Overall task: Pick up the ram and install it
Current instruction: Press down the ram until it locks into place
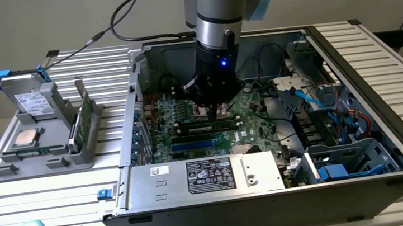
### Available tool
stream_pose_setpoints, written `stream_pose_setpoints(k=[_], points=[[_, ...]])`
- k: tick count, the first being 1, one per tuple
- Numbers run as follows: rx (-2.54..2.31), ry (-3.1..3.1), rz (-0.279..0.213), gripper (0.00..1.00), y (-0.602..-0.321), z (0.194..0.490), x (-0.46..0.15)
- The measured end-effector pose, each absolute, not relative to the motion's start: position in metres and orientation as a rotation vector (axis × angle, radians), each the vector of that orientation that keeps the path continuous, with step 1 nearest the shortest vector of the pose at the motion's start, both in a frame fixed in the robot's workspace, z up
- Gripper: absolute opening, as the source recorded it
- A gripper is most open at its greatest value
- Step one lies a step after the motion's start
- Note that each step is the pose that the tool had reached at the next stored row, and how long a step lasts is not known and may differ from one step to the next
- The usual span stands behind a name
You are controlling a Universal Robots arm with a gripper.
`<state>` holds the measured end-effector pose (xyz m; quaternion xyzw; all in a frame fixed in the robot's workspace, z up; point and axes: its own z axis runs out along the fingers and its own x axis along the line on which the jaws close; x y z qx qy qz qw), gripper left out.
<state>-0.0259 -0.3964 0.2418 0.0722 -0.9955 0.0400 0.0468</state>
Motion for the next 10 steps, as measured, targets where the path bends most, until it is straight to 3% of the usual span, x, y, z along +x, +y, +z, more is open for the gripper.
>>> stream_pose_setpoints(k=[10], points=[[0.196,-3.060,0.110,0.10,-0.3976,0.2500,-0.0351]])
